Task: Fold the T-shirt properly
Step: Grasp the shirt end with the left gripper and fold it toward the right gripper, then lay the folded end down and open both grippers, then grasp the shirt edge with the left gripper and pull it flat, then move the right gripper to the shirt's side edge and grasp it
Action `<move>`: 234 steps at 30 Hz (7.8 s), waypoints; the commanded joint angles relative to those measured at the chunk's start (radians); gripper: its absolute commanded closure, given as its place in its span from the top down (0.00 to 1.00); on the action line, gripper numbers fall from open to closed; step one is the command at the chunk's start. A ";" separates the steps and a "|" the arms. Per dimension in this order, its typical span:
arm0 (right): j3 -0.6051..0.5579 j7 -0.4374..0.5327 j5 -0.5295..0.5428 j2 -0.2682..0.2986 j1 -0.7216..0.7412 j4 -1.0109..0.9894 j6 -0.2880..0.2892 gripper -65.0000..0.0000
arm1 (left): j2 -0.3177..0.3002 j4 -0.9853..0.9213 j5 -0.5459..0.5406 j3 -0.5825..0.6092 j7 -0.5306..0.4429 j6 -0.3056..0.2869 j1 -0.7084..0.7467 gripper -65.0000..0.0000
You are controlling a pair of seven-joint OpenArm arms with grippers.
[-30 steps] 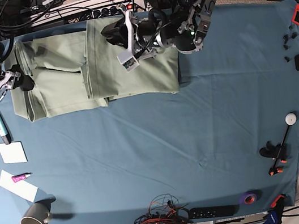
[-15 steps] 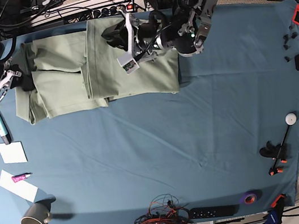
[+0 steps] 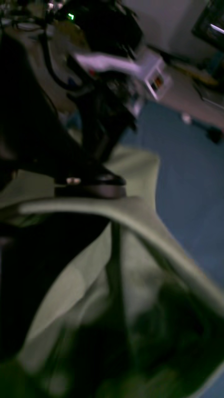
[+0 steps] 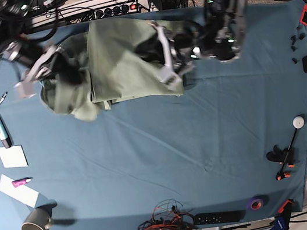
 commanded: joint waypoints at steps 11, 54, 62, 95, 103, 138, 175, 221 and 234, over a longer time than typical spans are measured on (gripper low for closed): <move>-0.373 0.122 -0.241 -0.109 -0.003 0.088 0.003 0.00 | -0.091 0.018 -0.089 -0.137 -0.004 -0.021 -0.011 0.24; -0.872 0.375 -0.684 -0.113 0.005 0.088 0.003 0.47 | -0.242 0.130 -0.121 -0.353 0.006 0.005 -0.037 0.40; -0.706 0.398 -0.771 -0.113 0.033 0.131 0.003 0.47 | -0.250 0.236 -0.324 -0.381 0.087 -0.052 0.080 0.40; -0.266 0.498 -0.901 0.029 0.152 0.038 -0.113 0.53 | -0.028 0.583 0.235 -0.027 -0.187 0.225 0.438 0.52; -0.266 0.498 -0.894 0.029 0.152 0.038 -0.113 0.53 | -0.026 0.560 0.431 0.028 -0.211 0.308 0.438 0.52; -0.266 0.498 -0.891 0.029 0.152 0.038 -0.113 0.53 | 0.007 0.484 0.566 0.206 -0.274 0.460 0.418 0.08; -0.266 0.497 -0.895 0.061 0.152 0.038 -0.119 0.53 | -0.052 0.541 0.824 0.204 -0.109 0.509 0.408 0.00; -0.266 0.240 -0.516 0.122 0.309 -0.320 -0.130 0.57 | -0.251 0.542 0.901 0.204 -0.009 0.631 0.469 0.55; -0.360 0.221 -0.479 0.122 0.307 -0.322 -0.105 0.57 | -0.242 0.541 0.777 0.204 -0.035 0.579 0.469 0.55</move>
